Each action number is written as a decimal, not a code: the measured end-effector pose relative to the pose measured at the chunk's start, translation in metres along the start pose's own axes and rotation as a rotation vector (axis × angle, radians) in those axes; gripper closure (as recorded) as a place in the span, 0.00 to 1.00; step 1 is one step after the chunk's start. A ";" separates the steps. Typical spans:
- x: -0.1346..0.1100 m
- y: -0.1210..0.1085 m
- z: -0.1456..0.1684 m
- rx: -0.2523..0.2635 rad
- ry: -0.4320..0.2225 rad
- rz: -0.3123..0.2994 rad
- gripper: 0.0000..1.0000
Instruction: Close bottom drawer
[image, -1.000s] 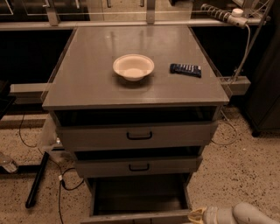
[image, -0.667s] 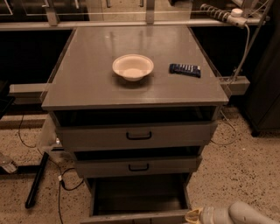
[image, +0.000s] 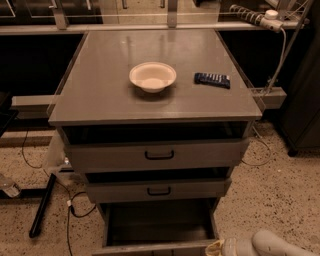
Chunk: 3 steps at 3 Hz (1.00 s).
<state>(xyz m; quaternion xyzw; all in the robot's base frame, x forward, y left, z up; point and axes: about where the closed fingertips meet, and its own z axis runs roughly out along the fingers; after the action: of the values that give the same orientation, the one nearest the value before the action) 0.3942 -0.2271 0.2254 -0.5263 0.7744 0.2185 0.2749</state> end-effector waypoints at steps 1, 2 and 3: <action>0.008 0.011 0.016 -0.042 0.020 -0.058 1.00; 0.015 0.015 0.032 -0.050 0.029 -0.102 1.00; 0.016 0.006 0.044 -0.025 0.023 -0.121 1.00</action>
Offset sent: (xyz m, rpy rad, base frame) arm -0.0125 0.0171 -0.0508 -0.0569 -0.0477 0.1540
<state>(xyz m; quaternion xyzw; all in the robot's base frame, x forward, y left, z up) 0.3923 -0.2087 0.1819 -0.5780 0.7416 0.2050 0.2719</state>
